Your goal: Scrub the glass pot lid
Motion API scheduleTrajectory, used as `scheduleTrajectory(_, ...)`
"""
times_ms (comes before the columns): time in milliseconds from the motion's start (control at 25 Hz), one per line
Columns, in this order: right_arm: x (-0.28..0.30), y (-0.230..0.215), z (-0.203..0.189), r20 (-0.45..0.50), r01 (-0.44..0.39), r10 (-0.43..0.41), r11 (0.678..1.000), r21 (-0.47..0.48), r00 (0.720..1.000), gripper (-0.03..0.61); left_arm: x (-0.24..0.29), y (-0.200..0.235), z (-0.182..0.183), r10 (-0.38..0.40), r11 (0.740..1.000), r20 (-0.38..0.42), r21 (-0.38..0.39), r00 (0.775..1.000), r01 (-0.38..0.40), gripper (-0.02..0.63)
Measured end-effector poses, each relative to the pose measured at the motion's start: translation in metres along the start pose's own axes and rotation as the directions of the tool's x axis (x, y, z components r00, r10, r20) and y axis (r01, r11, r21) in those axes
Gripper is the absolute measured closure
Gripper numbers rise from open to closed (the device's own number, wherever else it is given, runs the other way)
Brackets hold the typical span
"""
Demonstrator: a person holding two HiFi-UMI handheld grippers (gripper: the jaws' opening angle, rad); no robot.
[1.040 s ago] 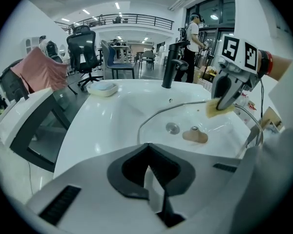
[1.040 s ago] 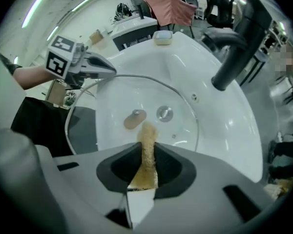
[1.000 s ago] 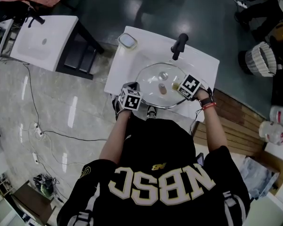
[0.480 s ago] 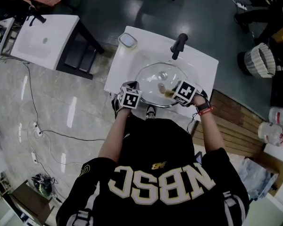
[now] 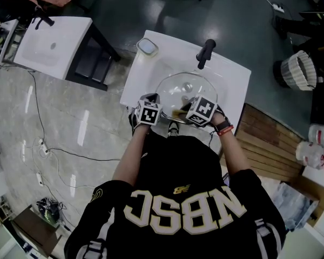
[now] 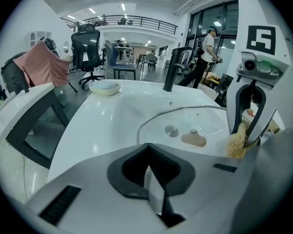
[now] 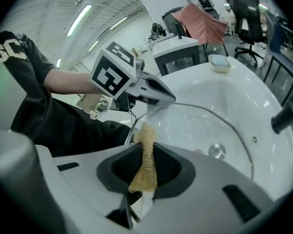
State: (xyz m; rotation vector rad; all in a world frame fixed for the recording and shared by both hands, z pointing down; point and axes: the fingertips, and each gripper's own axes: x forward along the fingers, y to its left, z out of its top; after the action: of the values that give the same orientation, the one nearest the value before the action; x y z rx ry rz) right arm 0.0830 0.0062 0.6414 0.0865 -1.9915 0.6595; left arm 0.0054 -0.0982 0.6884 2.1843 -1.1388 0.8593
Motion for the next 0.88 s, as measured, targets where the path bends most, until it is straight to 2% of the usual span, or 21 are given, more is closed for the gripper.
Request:
scheduleTrajectory(440, 0.035, -0.019, 0.037, 0.041, 0.051, -0.05, 0.999, -0.017, 0.998, 0.506, -0.003, 0.001, 0.001, -0.034, 0.995, 0.003, -0.093, 0.999, 0.034, 0.6)
scheduleTrajectory(640, 0.048, -0.043, 0.049, 0.066, 0.132, -0.131, 0.991, -0.021, 0.989, 0.506, -0.003, 0.001, 0.0, -0.036, 0.996, -0.01, -0.082, 0.999, 0.035, 0.6)
scheduleTrajectory(800, 0.061, -0.069, 0.06, 0.127, 0.2, -0.2, 0.98, 0.018, 0.972, 0.506, -0.006, 0.001, 0.0, -0.051, 0.991, 0.0, -0.122, 0.999, 0.05, 0.6)
scheduleTrajectory(880, 0.066, -0.08, 0.066, 0.133, 0.215, -0.217, 0.976, 0.024, 0.967, 0.506, -0.005, 0.002, -0.001, -0.044, 0.994, -0.004, -0.096, 0.999, 0.044, 0.6)
